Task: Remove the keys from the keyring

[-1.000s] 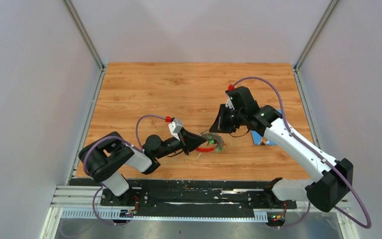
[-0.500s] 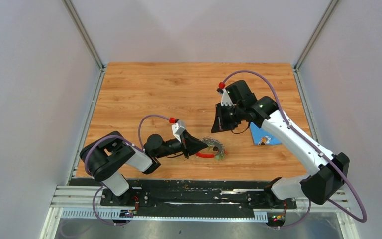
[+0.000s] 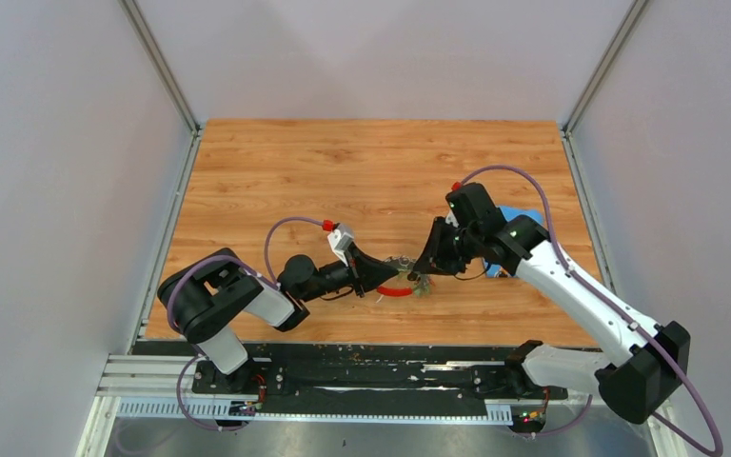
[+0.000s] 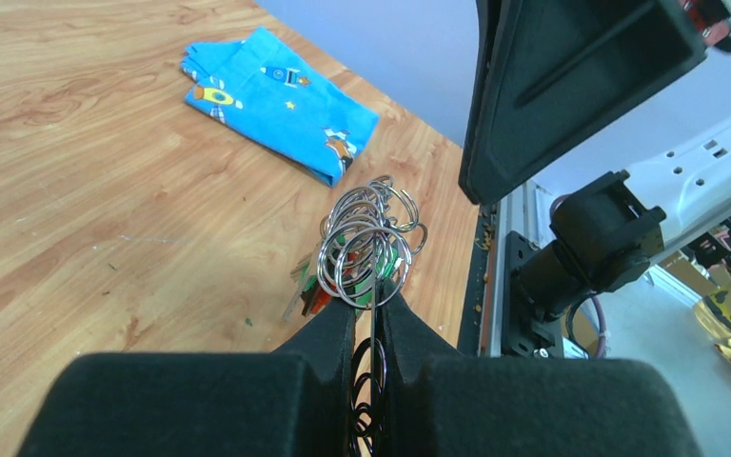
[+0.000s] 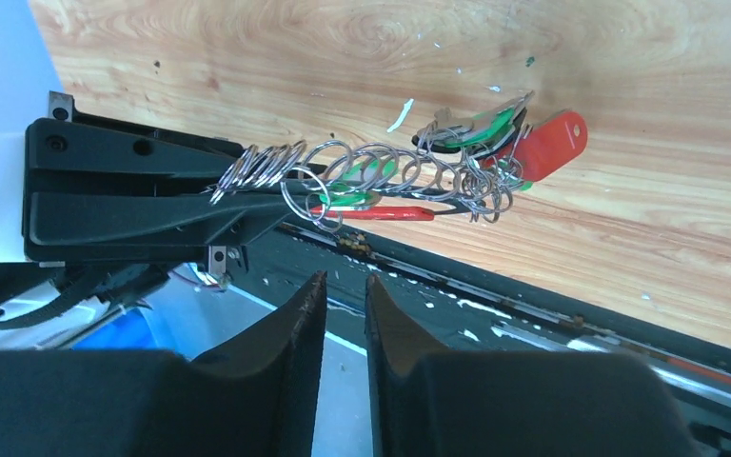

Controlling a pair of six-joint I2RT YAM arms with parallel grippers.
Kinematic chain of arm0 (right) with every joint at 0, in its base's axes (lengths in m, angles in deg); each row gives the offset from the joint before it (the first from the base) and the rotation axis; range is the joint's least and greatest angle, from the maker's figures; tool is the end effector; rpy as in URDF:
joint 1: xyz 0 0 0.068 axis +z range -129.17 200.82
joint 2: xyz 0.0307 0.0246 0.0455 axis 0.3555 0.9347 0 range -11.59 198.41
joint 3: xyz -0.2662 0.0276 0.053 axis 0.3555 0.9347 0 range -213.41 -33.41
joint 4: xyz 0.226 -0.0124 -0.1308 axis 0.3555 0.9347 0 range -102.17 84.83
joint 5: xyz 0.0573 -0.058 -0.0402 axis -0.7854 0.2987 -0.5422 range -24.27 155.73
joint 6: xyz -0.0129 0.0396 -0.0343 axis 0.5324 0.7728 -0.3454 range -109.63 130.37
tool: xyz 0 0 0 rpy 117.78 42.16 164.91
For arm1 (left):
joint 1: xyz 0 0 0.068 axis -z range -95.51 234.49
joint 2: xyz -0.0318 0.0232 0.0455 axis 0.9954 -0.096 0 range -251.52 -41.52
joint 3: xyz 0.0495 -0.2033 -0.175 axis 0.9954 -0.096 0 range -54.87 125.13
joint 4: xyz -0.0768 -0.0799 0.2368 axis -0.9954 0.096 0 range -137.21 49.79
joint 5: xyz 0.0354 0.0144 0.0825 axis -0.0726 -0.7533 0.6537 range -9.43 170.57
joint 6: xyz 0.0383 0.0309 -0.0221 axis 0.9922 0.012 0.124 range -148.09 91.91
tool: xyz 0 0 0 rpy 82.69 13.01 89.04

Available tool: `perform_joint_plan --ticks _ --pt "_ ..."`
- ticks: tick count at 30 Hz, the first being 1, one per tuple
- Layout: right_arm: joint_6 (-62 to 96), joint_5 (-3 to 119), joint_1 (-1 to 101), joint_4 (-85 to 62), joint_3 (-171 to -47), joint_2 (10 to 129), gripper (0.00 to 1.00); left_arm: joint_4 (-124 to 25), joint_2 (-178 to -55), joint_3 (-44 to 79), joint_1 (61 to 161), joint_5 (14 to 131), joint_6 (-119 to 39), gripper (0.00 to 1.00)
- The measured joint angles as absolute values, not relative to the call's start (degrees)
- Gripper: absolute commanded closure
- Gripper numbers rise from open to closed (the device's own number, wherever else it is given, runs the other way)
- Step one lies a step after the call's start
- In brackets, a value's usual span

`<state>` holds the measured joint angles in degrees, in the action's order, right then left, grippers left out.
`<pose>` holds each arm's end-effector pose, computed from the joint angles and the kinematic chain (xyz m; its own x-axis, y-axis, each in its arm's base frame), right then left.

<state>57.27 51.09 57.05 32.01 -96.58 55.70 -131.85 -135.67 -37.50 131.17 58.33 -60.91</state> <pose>0.1873 0.1483 0.3183 -0.9281 0.1958 -0.3168 -0.0436 0.7876 0.6146 0.1682 -0.1981 0.1666 -0.4255 -0.2799 -0.8606 0.8330 0.2506 -0.4933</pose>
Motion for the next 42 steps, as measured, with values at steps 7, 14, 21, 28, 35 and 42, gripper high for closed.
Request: perform_joint_plan --ticks 7,14,21,28,35,42 --pt "66.25 52.82 57.05 22.24 -88.3 51.19 0.7 -131.9 -135.67 -37.17 131.17 58.74 -61.24 1.0" --pt "72.2 53.82 57.05 13.56 -83.19 49.49 0.69 -131.9 -135.67 -37.17 131.17 58.74 -61.3 1.0" --pt "75.61 53.74 57.05 8.54 -81.59 49.66 0.75 -131.9 -135.67 -37.17 131.17 58.79 -61.3 1.0" --pt "77.49 53.76 57.05 7.44 -80.34 49.62 0.82 -131.83 -135.67 -37.17 131.17 59.14 -61.3 1.0" --pt "78.1 53.69 57.05 7.23 -80.3 49.62 0.94 -131.85 -135.67 -36.82 131.17 59.22 -61.33 1.0" --pt "76.96 53.8 57.05 8.28 -80.74 49.53 0.99 -131.35 -135.67 -36.8 131.17 59.11 -61.2 1.0"
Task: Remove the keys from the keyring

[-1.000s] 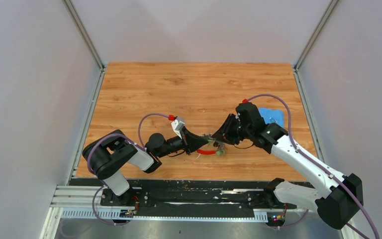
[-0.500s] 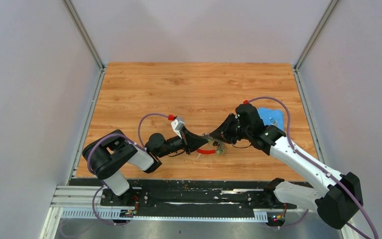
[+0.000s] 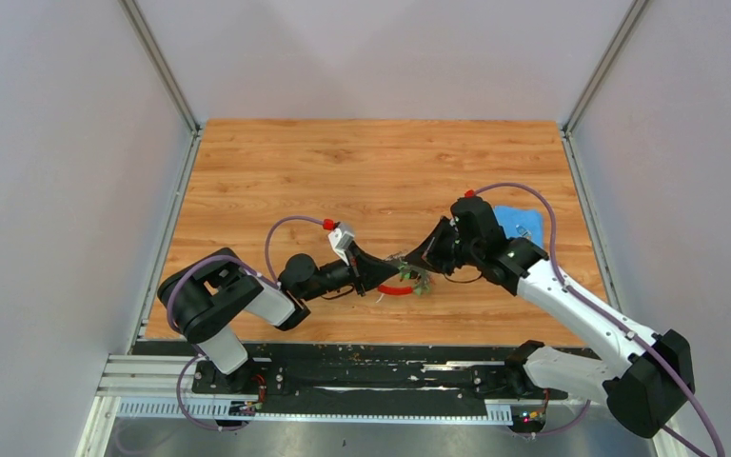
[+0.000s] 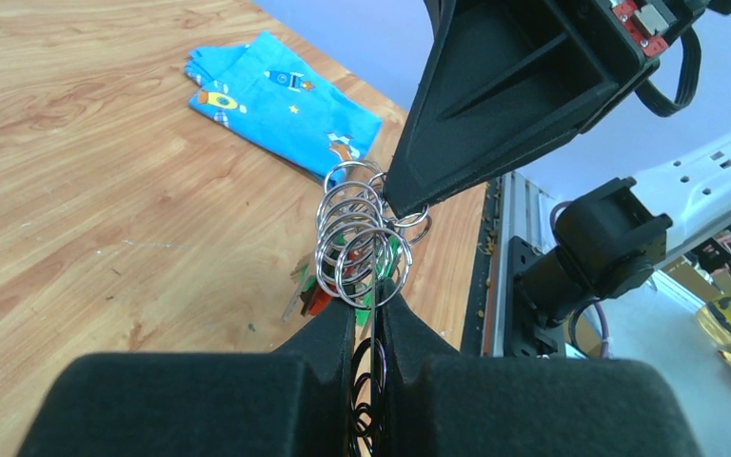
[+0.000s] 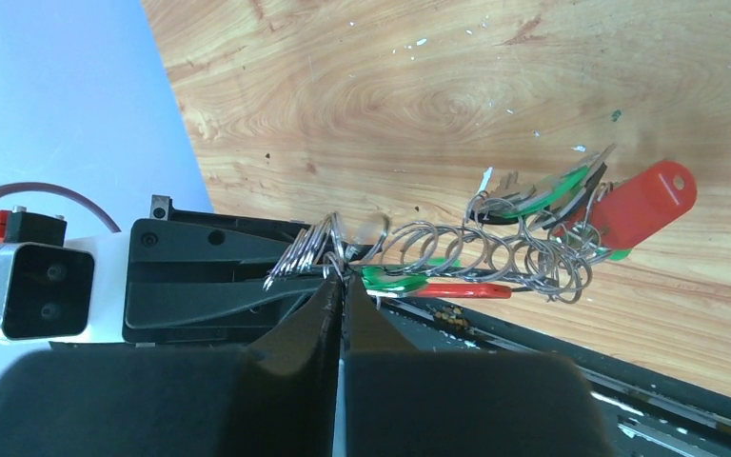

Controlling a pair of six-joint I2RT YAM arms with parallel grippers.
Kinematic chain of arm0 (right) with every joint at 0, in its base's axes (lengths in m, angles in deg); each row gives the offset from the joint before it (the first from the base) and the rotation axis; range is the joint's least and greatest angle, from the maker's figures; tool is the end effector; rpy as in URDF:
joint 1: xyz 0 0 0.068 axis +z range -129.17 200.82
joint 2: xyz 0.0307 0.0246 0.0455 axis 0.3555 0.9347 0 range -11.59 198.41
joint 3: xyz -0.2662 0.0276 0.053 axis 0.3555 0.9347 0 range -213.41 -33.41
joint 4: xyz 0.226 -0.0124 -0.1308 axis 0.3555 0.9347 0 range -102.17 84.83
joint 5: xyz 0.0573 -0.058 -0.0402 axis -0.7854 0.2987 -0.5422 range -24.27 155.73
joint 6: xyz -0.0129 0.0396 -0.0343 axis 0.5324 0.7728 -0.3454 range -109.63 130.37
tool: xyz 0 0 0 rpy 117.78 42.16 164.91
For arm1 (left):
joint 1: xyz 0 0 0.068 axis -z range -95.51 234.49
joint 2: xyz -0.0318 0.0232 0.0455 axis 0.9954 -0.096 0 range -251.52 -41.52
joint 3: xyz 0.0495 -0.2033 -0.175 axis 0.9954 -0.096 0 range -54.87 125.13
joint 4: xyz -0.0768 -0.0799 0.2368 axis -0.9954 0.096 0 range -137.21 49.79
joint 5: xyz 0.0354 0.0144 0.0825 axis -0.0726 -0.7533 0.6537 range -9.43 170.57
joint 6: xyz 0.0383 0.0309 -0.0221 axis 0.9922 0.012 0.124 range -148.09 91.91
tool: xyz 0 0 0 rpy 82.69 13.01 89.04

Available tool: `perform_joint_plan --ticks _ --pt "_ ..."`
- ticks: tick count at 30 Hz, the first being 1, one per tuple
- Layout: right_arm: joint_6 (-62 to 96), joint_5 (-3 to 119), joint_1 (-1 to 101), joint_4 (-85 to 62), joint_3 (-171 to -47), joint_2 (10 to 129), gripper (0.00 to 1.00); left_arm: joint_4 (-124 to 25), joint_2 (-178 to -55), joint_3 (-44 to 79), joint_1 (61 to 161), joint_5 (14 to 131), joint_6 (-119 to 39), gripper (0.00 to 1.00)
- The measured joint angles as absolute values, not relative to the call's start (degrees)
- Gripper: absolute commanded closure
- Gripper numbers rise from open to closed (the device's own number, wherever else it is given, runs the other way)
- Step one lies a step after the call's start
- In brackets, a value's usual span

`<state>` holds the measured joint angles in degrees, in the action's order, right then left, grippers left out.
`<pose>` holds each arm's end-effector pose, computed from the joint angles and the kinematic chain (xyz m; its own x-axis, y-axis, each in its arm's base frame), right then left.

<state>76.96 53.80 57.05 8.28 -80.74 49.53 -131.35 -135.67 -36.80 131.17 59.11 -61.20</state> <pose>0.1849 0.1445 0.2833 -0.8375 0.4995 -0.2217 0.1320 0.5786 0.8048 0.1705 -0.1999 0.1684 -0.4250 -0.2902 -0.8574 0.8279 0.2585 -0.4978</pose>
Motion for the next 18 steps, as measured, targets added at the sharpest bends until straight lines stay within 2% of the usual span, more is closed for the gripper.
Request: perform_joint_plan --ticks 18 --pt "46.43 50.48 56.86 33.1 -107.01 64.09 0.99 -133.71 -135.78 -34.92 131.13 53.89 -59.93 1.0"
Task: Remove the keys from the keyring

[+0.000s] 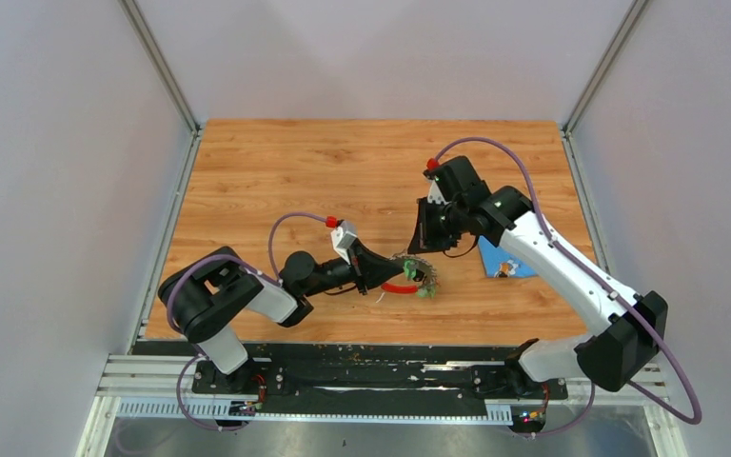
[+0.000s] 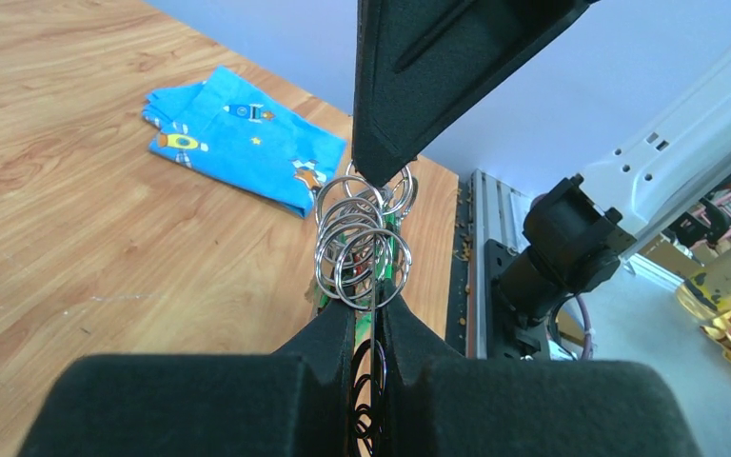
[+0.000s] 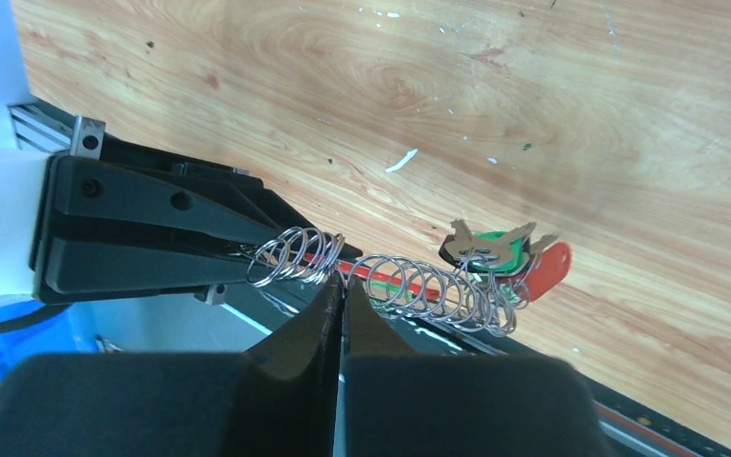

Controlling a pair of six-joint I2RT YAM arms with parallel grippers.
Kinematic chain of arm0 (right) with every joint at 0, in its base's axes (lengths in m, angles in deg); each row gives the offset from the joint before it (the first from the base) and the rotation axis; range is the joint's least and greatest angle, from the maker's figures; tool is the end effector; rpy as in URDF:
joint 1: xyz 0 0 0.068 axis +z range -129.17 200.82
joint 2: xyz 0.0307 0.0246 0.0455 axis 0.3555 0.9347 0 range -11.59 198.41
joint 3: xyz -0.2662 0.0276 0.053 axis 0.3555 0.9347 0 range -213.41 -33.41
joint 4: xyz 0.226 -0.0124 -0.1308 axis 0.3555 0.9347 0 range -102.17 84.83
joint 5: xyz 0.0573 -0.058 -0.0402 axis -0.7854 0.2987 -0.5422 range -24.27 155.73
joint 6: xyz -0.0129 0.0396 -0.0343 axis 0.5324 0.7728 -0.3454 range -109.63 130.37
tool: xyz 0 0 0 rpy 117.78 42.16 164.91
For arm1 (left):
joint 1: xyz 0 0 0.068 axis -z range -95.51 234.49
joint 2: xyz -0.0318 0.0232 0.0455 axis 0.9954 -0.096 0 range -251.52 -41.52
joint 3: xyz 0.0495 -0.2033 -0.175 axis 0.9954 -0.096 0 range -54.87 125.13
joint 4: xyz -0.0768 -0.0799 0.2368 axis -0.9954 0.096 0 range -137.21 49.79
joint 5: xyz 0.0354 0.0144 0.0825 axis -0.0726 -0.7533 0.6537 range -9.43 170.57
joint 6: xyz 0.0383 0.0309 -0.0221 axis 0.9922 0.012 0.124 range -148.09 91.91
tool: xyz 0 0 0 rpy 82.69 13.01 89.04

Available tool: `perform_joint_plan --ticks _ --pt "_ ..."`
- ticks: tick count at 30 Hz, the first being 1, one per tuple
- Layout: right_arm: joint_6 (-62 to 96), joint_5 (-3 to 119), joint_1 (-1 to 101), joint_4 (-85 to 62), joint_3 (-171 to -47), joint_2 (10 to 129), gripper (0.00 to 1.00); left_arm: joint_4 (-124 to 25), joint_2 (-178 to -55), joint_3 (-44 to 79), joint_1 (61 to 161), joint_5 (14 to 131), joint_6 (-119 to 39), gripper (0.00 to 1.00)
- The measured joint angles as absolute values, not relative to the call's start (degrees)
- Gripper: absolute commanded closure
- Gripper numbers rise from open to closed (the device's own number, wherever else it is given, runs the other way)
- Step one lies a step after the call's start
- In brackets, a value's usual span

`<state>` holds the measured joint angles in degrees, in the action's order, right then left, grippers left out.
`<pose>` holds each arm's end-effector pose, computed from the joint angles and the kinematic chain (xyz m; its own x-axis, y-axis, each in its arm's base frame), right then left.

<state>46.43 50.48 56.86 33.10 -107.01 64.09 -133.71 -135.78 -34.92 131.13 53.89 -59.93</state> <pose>0.2169 0.1693 0.3407 -0.8997 0.0477 -0.4339 -0.2253 0.8007 0.5551 0.1717 -0.2052 0.1794 -0.3784 -0.2857 -0.8804 0.8844 0.1692 -0.4350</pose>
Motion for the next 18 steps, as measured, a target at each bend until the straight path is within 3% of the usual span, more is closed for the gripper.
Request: perform_joint_plan --ticks 16,18 --pt "35.3 60.82 62.58 39.49 -110.81 67.52 0.99 -133.69 -141.68 -31.45 131.02 52.82 -60.28 1.0" --pt "35.91 62.85 62.58 39.79 -110.81 68.18 0.99 -133.71 -142.84 -30.77 130.93 52.95 -60.26 0.94"
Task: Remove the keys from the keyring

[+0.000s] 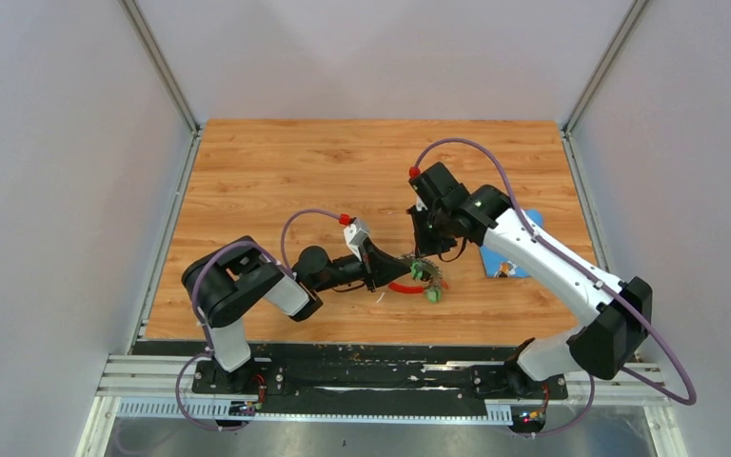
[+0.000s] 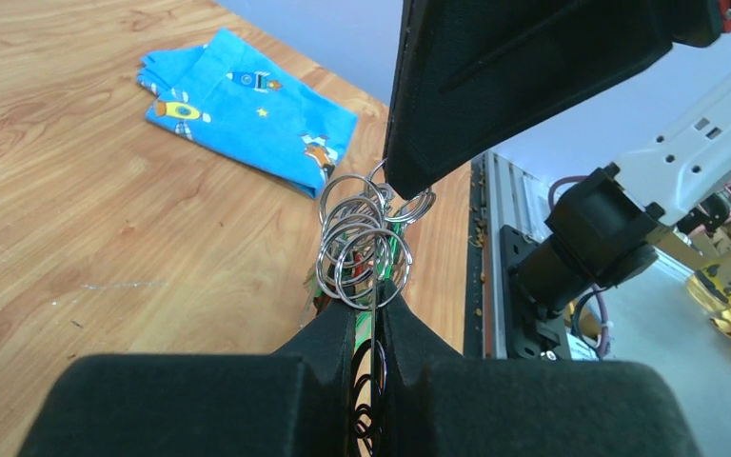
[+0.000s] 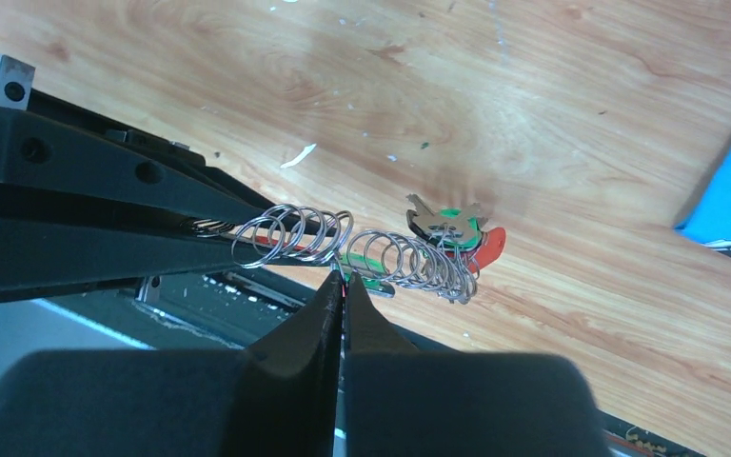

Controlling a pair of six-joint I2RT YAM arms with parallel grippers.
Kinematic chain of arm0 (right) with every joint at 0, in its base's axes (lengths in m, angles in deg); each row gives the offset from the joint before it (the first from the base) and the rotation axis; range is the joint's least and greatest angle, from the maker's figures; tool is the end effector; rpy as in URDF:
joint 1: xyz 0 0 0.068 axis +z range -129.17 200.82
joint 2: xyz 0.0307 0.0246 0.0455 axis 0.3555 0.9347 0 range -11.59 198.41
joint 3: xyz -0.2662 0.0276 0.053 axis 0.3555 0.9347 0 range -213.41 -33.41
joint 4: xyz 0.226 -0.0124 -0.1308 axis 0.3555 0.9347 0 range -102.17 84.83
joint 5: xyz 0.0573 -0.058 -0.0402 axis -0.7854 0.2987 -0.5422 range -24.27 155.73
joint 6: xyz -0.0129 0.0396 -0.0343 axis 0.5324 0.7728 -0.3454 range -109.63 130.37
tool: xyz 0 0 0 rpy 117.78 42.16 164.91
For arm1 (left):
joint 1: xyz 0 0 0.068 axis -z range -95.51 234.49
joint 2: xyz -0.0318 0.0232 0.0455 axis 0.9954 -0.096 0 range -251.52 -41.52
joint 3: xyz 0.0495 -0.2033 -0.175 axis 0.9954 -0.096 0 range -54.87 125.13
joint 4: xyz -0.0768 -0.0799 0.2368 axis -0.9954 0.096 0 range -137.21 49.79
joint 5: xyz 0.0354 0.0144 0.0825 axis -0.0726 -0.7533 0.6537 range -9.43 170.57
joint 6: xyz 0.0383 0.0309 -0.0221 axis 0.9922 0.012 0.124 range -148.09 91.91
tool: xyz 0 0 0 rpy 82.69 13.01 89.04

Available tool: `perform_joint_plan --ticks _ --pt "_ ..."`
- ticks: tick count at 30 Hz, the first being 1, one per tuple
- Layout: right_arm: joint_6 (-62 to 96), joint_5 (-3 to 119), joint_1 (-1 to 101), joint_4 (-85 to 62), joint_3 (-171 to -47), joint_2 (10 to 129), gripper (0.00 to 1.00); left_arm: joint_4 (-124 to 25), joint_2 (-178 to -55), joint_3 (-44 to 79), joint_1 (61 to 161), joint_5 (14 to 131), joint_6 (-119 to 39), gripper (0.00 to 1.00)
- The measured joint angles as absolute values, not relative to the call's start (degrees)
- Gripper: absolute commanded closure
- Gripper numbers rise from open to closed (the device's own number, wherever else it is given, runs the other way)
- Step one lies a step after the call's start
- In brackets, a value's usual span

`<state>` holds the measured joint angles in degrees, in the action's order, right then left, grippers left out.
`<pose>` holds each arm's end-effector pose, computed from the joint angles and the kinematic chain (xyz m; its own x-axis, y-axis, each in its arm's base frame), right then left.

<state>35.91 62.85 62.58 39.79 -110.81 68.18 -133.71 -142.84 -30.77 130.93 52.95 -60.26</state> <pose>0.2108 0.1905 0.3341 -0.8430 -0.1754 -0.5086 -0.3586 0.8879 0.2882 0.1870 -0.2206 0.1637 -0.4156 -0.2475 -0.8752 0.8696 0.1741 -0.4621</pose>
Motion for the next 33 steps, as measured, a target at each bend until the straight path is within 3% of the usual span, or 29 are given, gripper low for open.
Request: perform_joint_plan --ticks 5,9,23,33 --pt "39.21 67.16 62.8 39.68 -110.2 69.71 0.99 -133.77 -146.6 -28.5 130.8 54.02 -60.04 0.69" --pt "43.04 70.76 62.89 40.14 -108.26 70.89 0.99 -133.4 -149.01 -28.19 130.4 56.67 -59.34 0.57" --pt "61.36 79.18 61.99 46.57 -112.65 81.84 0.99 -132.49 -145.53 -33.68 130.25 63.2 -51.51 0.58" --pt "74.88 83.55 61.71 51.16 -117.74 82.54 0.99 -131.72 -137.4 -36.39 132.96 66.5 -48.65 0.57"
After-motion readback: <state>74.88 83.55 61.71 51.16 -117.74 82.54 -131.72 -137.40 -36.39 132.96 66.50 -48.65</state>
